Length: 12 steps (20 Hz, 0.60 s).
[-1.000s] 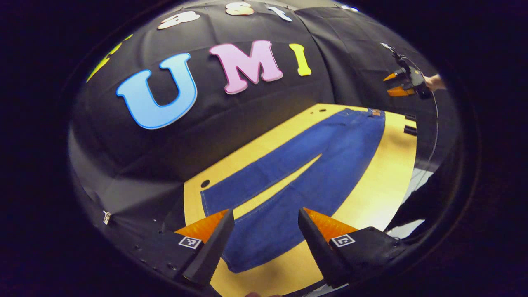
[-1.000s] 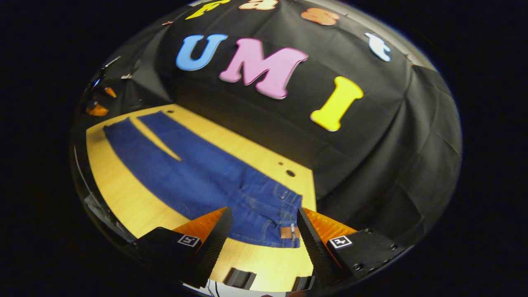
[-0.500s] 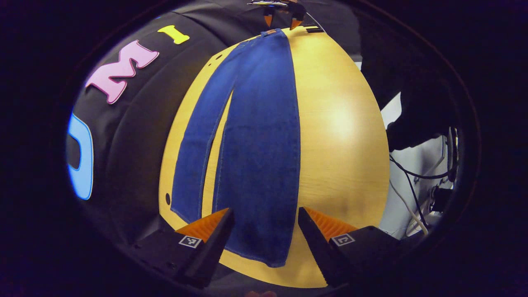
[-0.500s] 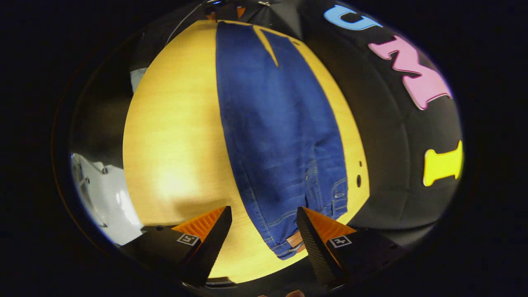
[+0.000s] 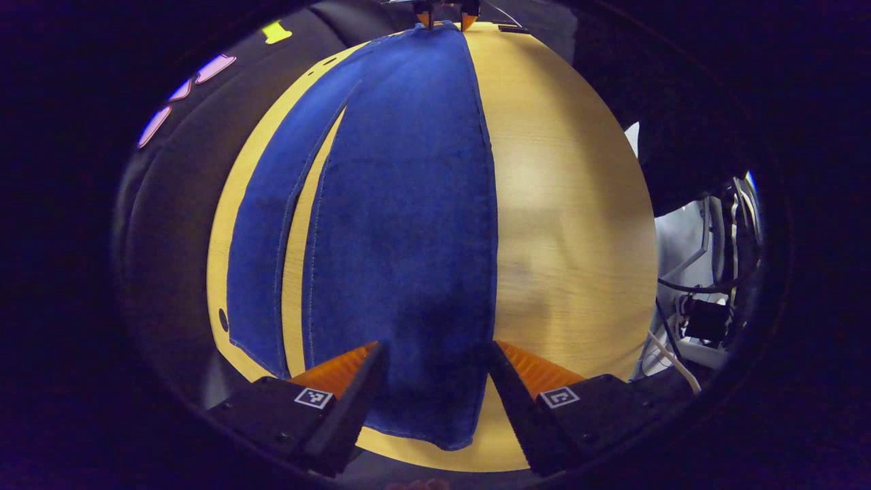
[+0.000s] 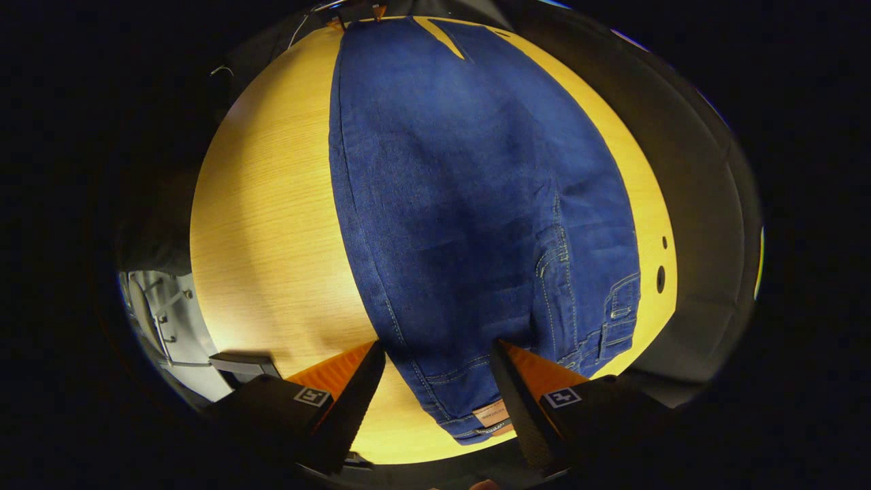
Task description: Grasp the waist and the cuffs of the jeans and fold them to make the two legs overlap; first hold the waist and fold one-third of the jeans toward the cuffs, then hold the cuffs and fold the remaining one-third in the same direction to finish folding.
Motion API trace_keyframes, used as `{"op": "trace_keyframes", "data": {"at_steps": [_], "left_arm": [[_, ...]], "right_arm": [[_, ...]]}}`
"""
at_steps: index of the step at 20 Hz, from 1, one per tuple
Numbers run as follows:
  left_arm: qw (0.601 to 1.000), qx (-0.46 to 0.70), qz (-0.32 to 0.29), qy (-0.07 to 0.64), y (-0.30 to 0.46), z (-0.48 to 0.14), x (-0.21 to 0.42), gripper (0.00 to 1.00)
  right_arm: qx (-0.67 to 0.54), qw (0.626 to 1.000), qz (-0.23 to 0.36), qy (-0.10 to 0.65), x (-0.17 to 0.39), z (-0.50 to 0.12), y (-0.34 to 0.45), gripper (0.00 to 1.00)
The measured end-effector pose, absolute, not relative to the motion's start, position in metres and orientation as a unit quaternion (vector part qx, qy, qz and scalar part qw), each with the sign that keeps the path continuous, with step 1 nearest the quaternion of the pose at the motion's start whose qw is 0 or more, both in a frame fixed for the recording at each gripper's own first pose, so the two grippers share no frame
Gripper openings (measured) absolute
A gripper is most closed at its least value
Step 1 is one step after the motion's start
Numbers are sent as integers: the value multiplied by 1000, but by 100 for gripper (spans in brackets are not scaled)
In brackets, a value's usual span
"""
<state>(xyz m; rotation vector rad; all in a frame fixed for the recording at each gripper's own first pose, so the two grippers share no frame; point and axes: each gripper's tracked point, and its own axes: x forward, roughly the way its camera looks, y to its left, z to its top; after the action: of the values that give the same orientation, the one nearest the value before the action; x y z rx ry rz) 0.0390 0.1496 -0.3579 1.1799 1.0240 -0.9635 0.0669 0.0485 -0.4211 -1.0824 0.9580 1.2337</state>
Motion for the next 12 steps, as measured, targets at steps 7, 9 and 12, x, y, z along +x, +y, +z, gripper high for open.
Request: {"op": "trace_keyframes", "data": {"at_steps": [7, 9, 12], "left_arm": [[565, 457, -441, 526, 154, -370, 35, 95], [571, 436, -429, 548, 155, -370, 46, 93], [573, 430, -428, 551, 151, -369, 49, 94]], "right_arm": [[-431, 574, 525, 457, 63, -427, 47, 95], [-413, 573, 517, 483, 62, -428, 47, 95], [-401, 579, 505, 499, 65, -429, 50, 93]]}}
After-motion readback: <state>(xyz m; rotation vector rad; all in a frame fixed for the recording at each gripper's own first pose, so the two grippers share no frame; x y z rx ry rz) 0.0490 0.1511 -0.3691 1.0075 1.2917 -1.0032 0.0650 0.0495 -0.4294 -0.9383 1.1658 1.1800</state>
